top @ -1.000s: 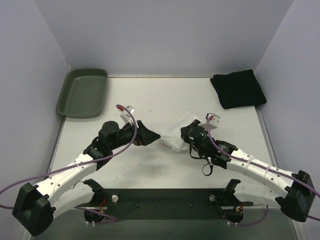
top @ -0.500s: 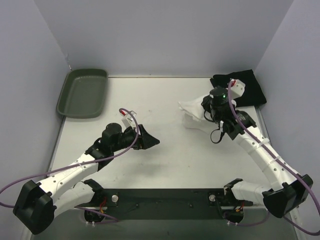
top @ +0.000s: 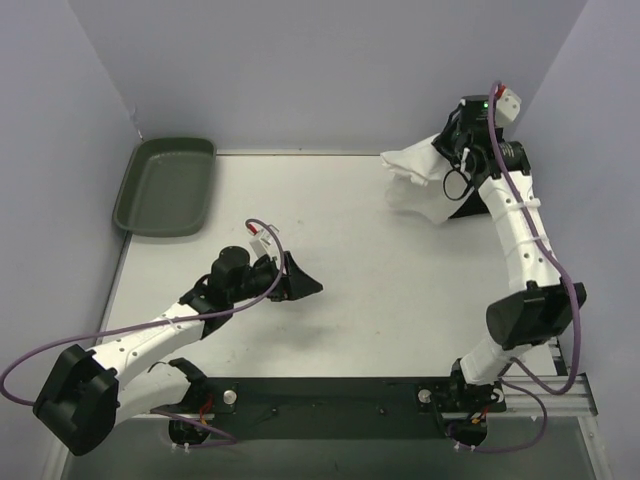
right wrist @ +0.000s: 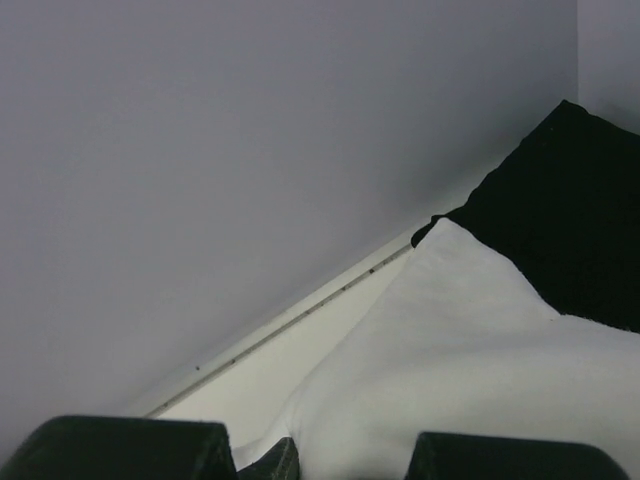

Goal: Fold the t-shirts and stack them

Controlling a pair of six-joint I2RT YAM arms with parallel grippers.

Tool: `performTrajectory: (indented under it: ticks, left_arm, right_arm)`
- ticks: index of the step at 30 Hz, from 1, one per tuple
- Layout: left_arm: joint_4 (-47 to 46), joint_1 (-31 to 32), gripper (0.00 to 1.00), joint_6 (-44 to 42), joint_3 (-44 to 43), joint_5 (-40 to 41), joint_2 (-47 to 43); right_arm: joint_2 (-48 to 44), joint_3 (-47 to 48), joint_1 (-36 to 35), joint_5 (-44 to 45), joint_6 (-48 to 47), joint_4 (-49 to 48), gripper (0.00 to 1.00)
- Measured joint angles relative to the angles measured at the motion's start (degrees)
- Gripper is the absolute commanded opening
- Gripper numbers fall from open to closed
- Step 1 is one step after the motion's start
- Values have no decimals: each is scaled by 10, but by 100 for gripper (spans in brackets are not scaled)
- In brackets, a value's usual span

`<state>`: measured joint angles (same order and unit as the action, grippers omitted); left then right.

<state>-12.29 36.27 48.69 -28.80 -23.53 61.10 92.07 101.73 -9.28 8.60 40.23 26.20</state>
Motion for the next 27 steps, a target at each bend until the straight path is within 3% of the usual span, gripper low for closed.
performTrajectory:
  ticks: [12,22,27]
  left_arm:
    - [-19,-5,88,2,2,-15,28]
    - [-20,-21,88,-9,2,-26,47]
    - [-25,-27,88,-11,2,-35,54]
  right_arm:
    - [291,351,110,-114,22,13,0]
    - [349,309,172,-149,54,-242,0]
    - [354,286,189,-181,40,-266,0]
